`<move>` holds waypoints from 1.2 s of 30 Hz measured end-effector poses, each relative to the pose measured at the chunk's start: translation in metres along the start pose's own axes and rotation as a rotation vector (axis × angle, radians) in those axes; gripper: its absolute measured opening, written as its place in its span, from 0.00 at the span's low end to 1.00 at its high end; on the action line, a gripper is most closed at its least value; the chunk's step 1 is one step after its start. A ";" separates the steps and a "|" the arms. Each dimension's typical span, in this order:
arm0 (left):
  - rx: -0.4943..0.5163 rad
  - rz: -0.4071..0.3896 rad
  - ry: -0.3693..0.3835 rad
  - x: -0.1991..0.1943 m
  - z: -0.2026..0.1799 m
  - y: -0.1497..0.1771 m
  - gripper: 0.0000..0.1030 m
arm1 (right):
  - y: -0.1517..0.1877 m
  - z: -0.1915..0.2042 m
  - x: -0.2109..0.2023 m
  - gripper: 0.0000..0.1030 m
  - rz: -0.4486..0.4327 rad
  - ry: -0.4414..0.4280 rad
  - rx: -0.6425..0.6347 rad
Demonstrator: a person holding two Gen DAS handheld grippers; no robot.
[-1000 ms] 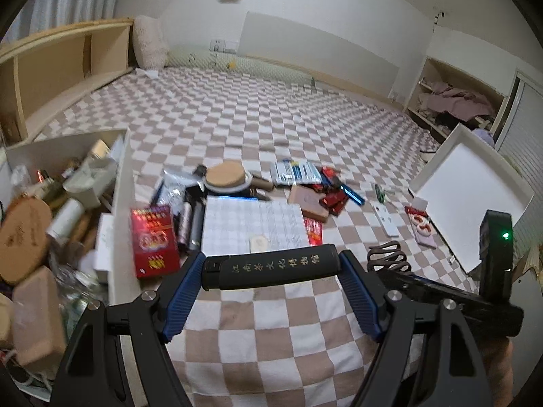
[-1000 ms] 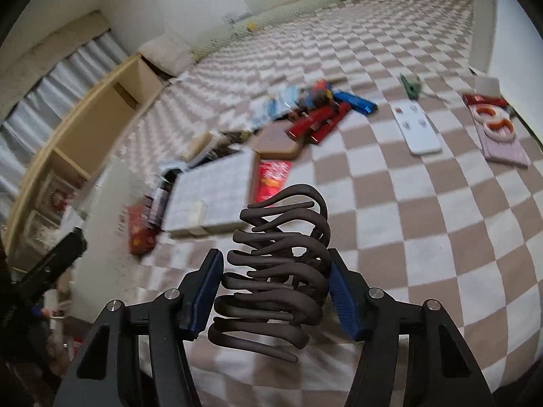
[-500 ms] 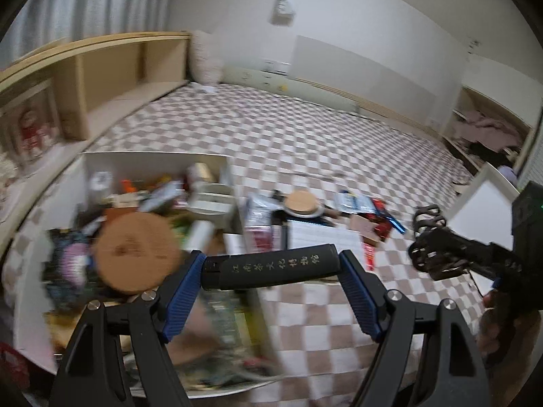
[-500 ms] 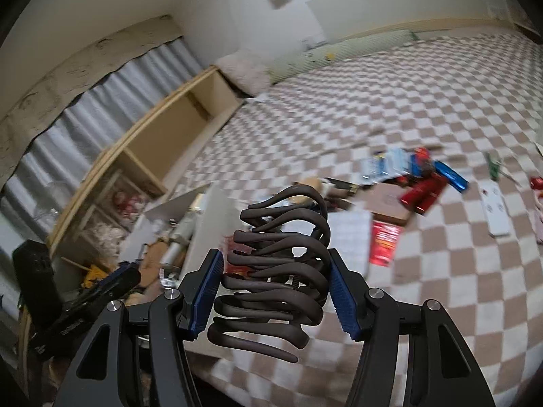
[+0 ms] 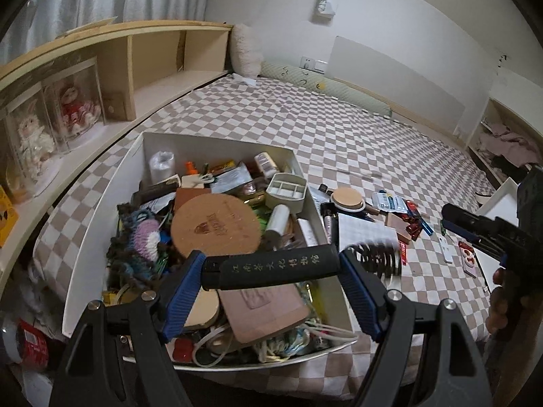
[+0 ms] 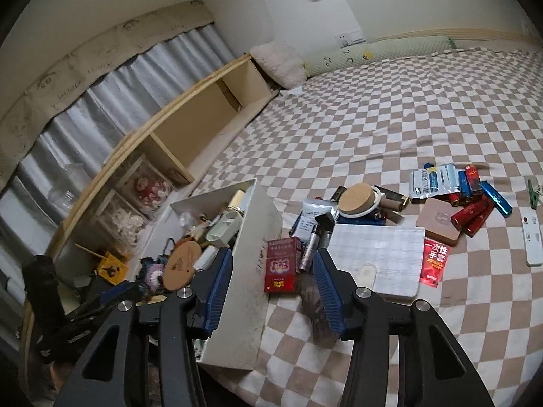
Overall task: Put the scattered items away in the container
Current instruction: 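Lower the black cylinder into the white box and open the left gripper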
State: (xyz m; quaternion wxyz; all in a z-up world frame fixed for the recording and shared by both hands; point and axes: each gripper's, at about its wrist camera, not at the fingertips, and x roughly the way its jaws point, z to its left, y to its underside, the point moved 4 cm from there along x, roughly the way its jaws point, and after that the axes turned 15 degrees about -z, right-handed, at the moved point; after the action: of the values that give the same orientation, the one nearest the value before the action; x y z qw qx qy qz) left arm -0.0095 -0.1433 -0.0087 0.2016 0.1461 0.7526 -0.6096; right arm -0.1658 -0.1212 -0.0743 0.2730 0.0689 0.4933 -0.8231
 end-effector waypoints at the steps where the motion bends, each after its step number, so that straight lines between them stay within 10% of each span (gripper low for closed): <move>1: -0.002 0.005 -0.001 0.000 0.001 0.002 0.77 | 0.003 -0.002 0.002 0.49 0.005 0.016 -0.011; 8: -0.012 0.020 -0.004 0.006 0.006 0.007 0.77 | 0.036 -0.036 0.013 0.49 0.094 0.142 -0.045; 12: -0.012 0.024 -0.004 0.007 0.006 0.008 0.77 | 0.050 -0.055 0.018 0.85 0.073 0.244 -0.077; 20: -0.016 0.030 -0.013 0.009 0.011 0.008 0.77 | 0.066 -0.041 0.049 0.85 0.038 0.287 -0.311; 22: -0.018 0.032 -0.019 0.008 0.014 0.008 0.77 | 0.067 -0.038 0.060 1.00 0.035 0.304 -0.366; 36: -0.110 0.041 -0.080 0.007 0.060 -0.007 0.77 | 0.078 -0.043 0.116 0.91 0.124 0.347 -0.451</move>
State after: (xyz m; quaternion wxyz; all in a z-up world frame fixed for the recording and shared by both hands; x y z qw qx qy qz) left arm -0.0118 -0.2035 -0.0166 0.2517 0.1256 0.7730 -0.5686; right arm -0.2292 -0.1572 -0.2009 0.2426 0.1763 0.6981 -0.6502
